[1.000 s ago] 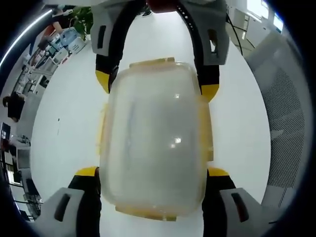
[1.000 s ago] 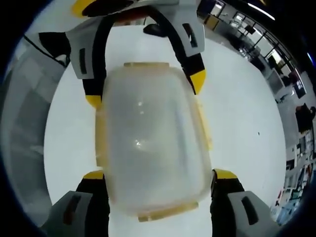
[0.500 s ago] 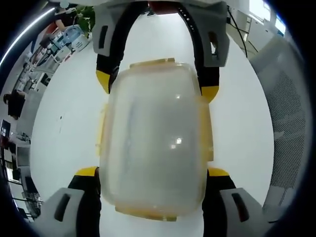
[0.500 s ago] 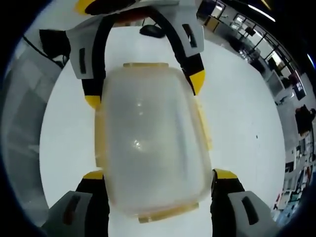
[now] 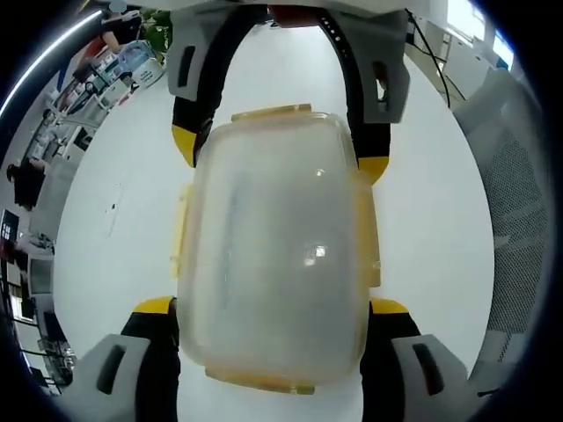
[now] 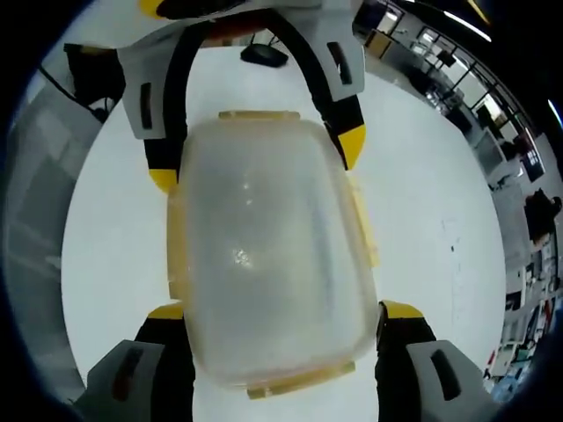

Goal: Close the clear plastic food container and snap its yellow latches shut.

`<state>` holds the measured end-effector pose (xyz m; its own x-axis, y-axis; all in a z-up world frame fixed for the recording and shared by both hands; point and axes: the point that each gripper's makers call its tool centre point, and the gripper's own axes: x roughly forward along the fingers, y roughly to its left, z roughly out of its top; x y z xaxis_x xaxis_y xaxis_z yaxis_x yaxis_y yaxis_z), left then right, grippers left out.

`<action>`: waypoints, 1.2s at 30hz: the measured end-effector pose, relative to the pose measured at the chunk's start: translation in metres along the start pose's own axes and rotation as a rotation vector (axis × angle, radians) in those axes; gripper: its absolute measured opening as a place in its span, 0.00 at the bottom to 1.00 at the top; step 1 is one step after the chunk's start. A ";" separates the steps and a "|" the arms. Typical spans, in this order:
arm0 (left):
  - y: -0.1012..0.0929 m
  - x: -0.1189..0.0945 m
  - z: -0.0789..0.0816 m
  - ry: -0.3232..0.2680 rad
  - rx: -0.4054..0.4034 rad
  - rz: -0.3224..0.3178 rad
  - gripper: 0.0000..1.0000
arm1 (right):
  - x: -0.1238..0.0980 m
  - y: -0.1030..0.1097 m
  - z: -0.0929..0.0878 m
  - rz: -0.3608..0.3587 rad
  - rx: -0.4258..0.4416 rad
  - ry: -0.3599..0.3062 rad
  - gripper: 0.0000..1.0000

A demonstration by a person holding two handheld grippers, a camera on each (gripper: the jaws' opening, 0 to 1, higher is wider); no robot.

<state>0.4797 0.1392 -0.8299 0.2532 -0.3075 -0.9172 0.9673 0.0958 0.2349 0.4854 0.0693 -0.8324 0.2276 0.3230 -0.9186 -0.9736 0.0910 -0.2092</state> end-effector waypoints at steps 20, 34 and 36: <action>0.017 0.004 -0.001 -0.004 0.011 -0.003 0.87 | 0.004 -0.016 0.001 -0.002 0.012 -0.003 0.86; 0.016 0.003 -0.001 0.012 0.013 0.002 0.87 | 0.002 -0.015 0.001 -0.006 0.013 0.005 0.87; 0.016 0.003 -0.001 0.014 0.013 0.004 0.87 | 0.003 -0.015 0.001 -0.010 0.011 0.009 0.87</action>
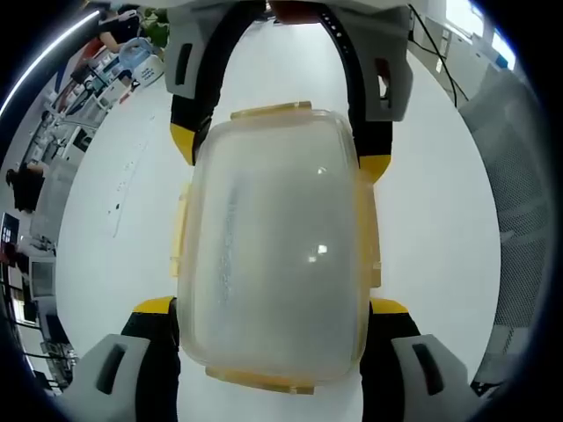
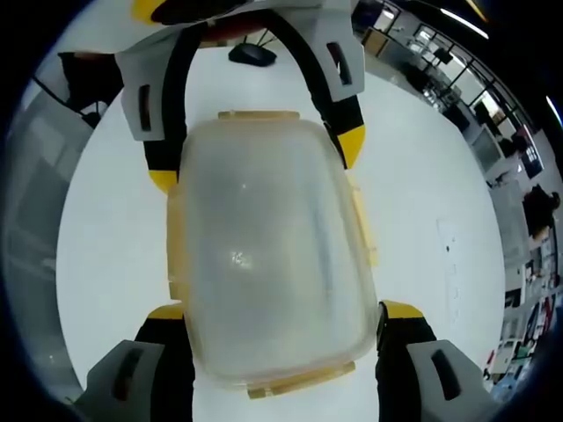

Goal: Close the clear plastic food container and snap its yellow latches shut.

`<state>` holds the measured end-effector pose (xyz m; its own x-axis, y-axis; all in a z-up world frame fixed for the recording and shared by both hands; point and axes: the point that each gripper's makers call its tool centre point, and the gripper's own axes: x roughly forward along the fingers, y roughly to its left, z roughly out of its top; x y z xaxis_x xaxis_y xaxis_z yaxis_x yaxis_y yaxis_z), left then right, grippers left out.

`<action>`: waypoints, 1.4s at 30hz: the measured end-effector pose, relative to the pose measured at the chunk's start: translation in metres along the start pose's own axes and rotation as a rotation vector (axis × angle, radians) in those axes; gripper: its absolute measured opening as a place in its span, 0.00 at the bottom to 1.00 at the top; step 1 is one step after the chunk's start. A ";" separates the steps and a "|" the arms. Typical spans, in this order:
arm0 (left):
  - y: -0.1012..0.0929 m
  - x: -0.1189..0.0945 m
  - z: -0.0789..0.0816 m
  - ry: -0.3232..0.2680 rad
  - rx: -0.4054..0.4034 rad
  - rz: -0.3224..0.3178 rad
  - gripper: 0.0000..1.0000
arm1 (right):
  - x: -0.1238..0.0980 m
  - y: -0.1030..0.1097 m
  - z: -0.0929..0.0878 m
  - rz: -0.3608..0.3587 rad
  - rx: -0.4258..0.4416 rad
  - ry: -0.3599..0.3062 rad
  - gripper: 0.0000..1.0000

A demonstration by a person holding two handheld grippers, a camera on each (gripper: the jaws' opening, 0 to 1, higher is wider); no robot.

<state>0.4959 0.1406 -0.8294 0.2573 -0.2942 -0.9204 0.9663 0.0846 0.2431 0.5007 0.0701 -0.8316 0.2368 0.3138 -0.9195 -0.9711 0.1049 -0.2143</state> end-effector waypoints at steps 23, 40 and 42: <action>-0.006 -0.011 0.005 -0.064 -0.022 0.055 0.97 | -0.014 -0.006 0.001 -0.067 0.033 -0.045 0.90; -0.012 -0.034 -0.002 -0.118 -0.155 0.129 0.95 | -0.032 0.007 0.002 -0.116 0.237 -0.159 0.91; -0.014 -0.037 -0.004 -0.131 -0.197 0.132 0.95 | -0.034 0.012 0.001 -0.116 0.237 -0.164 0.91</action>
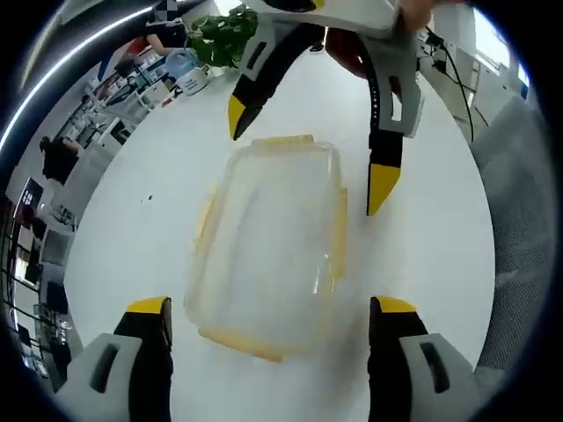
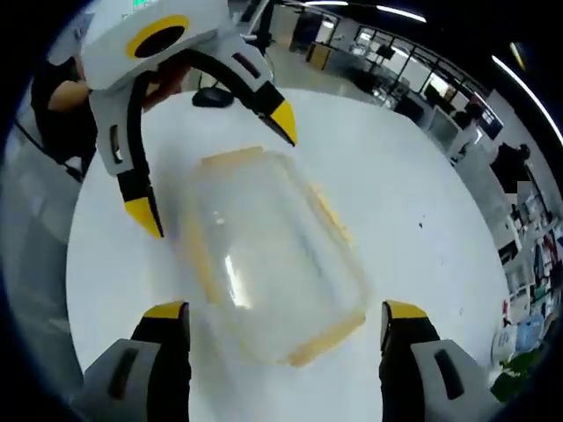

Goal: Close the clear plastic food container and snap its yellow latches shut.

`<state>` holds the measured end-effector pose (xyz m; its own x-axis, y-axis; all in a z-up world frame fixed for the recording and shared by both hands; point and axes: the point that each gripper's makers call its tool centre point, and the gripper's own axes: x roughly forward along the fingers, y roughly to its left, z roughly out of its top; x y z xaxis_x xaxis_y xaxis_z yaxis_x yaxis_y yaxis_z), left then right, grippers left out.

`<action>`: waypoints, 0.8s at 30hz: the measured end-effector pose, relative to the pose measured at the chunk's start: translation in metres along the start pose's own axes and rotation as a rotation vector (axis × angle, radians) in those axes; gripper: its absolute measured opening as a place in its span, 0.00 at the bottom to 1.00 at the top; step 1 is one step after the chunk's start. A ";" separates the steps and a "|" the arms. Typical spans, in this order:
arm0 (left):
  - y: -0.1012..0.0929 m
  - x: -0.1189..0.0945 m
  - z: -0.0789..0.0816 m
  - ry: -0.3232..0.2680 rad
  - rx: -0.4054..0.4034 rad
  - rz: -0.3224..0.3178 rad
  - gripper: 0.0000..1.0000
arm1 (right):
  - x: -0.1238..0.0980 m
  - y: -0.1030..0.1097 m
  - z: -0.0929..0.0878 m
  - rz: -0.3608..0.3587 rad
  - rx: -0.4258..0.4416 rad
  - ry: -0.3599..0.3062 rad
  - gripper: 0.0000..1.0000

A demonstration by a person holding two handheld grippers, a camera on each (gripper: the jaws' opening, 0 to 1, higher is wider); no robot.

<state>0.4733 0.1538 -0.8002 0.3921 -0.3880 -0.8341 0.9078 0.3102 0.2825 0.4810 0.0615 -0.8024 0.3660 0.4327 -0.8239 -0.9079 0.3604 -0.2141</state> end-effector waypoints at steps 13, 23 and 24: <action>-0.016 -0.017 -0.011 -0.038 -0.087 0.023 0.93 | -0.020 0.009 0.001 -0.039 0.107 -0.088 0.90; -0.023 -0.026 -0.015 -0.059 -0.116 0.040 0.93 | -0.029 0.017 -0.003 -0.053 0.165 -0.134 0.90; -0.024 -0.026 -0.015 -0.061 -0.119 0.040 0.93 | -0.030 0.018 -0.003 -0.054 0.172 -0.137 0.90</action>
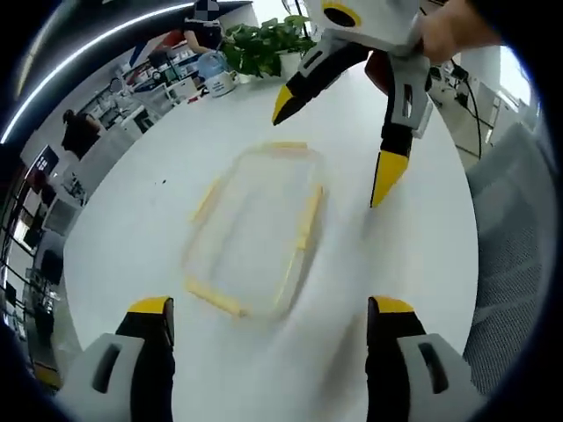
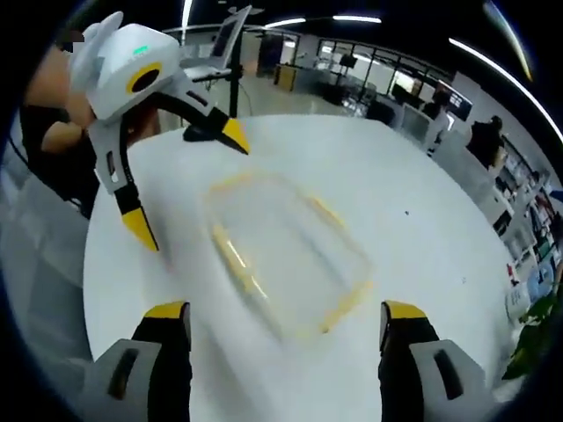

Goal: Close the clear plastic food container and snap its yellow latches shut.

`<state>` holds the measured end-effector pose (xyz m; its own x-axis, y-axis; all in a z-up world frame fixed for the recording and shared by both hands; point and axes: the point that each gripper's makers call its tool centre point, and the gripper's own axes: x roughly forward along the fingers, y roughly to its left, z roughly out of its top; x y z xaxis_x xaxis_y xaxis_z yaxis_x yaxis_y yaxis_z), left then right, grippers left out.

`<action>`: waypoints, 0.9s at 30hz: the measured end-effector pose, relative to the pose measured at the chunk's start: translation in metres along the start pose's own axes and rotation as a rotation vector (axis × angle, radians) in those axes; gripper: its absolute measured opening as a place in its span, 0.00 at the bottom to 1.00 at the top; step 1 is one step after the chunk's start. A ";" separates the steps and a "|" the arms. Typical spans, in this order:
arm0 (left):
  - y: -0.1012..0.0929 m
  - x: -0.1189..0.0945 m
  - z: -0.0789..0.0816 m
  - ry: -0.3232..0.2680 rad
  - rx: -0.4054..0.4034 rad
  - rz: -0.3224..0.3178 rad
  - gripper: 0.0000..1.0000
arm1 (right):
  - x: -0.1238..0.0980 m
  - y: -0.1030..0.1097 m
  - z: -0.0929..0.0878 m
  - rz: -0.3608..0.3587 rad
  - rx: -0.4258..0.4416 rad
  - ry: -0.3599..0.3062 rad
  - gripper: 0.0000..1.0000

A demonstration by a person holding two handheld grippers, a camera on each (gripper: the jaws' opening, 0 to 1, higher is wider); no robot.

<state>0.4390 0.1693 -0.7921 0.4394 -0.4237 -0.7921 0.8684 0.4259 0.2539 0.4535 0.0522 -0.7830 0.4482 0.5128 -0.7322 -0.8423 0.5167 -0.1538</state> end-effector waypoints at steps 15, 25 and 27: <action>-0.016 -0.013 -0.002 -0.042 -0.045 0.014 0.92 | -0.016 0.016 -0.007 -0.004 0.059 -0.075 0.89; -0.026 -0.021 -0.010 -0.060 -0.089 0.026 0.91 | -0.027 0.022 -0.018 -0.019 0.099 -0.100 0.88; -0.030 -0.022 -0.012 -0.066 -0.096 0.027 0.91 | -0.029 0.023 -0.019 -0.025 0.108 -0.108 0.88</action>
<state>0.4006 0.1757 -0.7888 0.4796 -0.4610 -0.7467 0.8311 0.5116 0.2180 0.4152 0.0365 -0.7783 0.5029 0.5664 -0.6529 -0.7958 0.5982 -0.0941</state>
